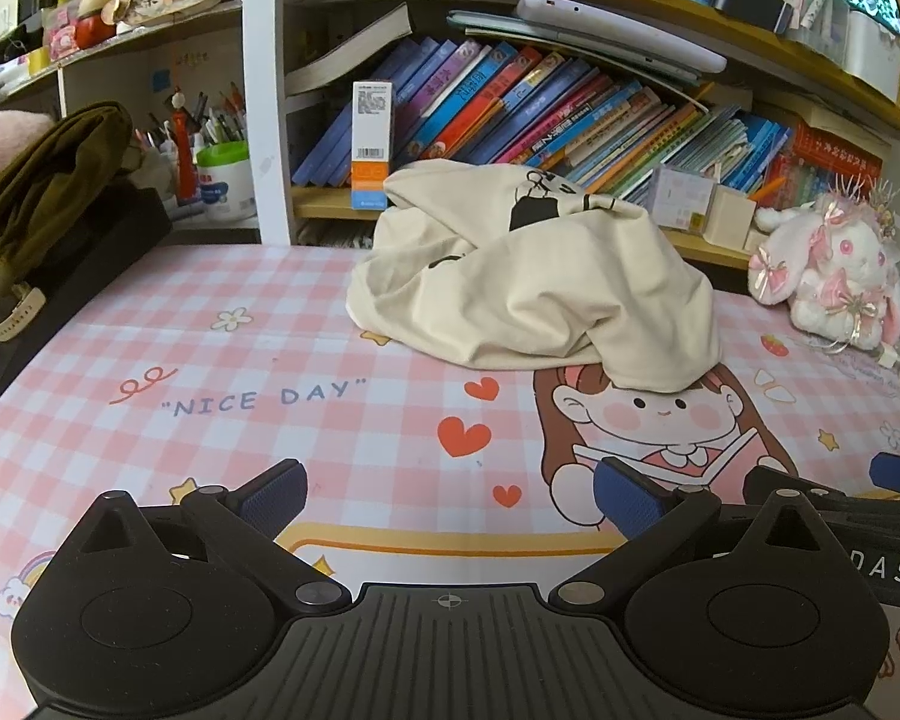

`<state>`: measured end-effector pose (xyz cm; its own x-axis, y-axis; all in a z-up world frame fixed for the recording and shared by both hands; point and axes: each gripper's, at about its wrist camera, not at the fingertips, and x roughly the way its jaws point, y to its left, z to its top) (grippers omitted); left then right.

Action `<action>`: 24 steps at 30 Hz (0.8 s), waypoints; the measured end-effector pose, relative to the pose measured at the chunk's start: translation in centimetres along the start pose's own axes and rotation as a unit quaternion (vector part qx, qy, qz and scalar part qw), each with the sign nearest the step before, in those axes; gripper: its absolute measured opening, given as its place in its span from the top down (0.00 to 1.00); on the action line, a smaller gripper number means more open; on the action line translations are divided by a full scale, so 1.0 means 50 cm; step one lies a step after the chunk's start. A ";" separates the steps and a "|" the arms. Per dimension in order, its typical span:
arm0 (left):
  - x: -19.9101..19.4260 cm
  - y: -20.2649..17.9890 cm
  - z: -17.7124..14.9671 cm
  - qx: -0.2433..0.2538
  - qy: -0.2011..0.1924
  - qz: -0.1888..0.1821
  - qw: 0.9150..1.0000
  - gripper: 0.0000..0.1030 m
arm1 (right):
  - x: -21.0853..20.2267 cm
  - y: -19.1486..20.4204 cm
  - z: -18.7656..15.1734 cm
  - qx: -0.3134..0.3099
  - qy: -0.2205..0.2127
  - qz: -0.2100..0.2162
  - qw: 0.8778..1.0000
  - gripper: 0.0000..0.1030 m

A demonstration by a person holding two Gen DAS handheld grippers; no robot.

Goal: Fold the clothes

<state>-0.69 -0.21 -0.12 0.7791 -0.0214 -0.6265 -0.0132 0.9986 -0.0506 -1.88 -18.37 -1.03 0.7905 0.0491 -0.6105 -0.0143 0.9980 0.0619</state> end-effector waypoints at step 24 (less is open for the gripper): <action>0.009 -0.005 0.000 0.001 0.009 0.002 1.000 0.00 | 0.010 -0.001 -0.002 0.003 0.011 -0.003 1.000 0.00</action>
<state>-0.36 -0.47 -0.39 0.7676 -0.0174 -0.6407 -0.0157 0.9988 -0.0460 -1.55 -18.42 -1.42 0.7763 0.0434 -0.6289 -0.0057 0.9981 0.0618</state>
